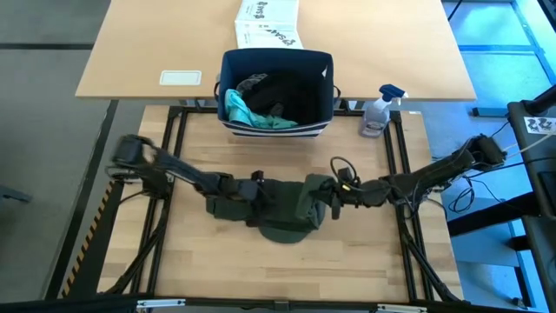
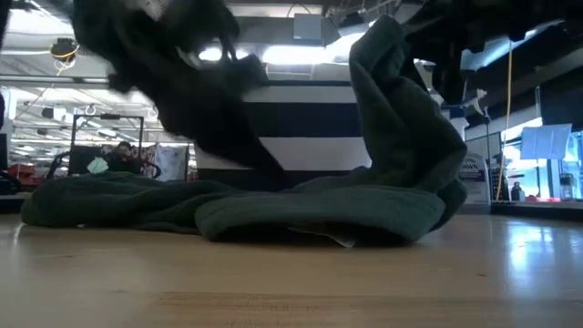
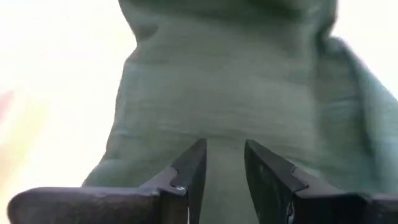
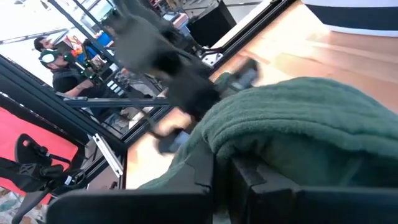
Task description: Fold Laundry from Bin
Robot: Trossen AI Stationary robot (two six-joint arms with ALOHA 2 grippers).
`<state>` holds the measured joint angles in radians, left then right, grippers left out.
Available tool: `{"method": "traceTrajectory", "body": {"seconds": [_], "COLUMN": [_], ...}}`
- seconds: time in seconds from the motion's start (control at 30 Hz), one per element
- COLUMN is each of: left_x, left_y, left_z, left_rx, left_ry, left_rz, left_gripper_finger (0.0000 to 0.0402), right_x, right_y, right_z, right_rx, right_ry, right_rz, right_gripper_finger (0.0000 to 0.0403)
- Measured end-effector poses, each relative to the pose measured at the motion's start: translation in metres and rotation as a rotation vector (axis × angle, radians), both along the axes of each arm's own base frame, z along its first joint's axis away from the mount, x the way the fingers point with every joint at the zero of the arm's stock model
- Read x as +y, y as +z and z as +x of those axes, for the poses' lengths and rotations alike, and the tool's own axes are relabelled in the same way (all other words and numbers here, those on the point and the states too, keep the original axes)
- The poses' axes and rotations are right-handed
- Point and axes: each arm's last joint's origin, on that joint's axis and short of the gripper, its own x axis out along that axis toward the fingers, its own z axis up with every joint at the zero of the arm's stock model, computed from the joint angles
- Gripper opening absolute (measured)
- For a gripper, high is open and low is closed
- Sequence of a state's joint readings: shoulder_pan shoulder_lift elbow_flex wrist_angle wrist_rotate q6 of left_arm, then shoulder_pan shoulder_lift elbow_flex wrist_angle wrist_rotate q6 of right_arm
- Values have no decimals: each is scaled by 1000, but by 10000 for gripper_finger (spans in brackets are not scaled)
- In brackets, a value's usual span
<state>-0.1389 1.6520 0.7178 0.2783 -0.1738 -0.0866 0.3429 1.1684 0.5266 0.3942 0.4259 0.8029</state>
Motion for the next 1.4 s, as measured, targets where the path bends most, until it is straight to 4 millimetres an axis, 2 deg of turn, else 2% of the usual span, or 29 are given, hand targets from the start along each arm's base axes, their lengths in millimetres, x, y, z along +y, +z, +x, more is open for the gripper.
{"method": "traceTrajectory", "body": {"seconds": [0.1,0.17,0.33,0.5,0.7,0.87,0.93,1.03,1.2,1.3,1.4], "left_x": [-9,-14,-13,-9,-11,-11,-12,-18,-28,-31,-30], "left_y": [22,21,-31,-51,-53,-49,-43,-22,8,3,-19], "left_z": [-26,-42,-77,-78,-69,-69,-72,-77,-101,-119,-135], "left_rx": [104,161,266,179,105,80,81,74,130,193,247], "left_ry": [6,38,119,186,161,163,144,110,127,211,282], "left_rz": [-38,-34,7,-58,-68,-50,-61,-120,-184,-174,-133], "left_gripper_finger": [105,105,105,105,105,105,105,105,105,105,105], "right_x": [-3,-6,-9,-10,-15,-17,-16,-15,-16,-18,-21], "right_y": [0,0,4,15,26,27,26,22,19,19,17], "right_z": [1,2,22,63,115,147,155,157,158,158,162], "right_rx": [1,0,19,29,27,37,58,98,123,119,94], "right_ry": [-6,9,44,108,120,137,148,155,130,113,99], "right_rz": [1,10,12,-45,-68,-106,-108,-109,-118,-121,-119], "right_gripper_finger": [9,8,19,15,17,19,20,20,21,21,21]}}
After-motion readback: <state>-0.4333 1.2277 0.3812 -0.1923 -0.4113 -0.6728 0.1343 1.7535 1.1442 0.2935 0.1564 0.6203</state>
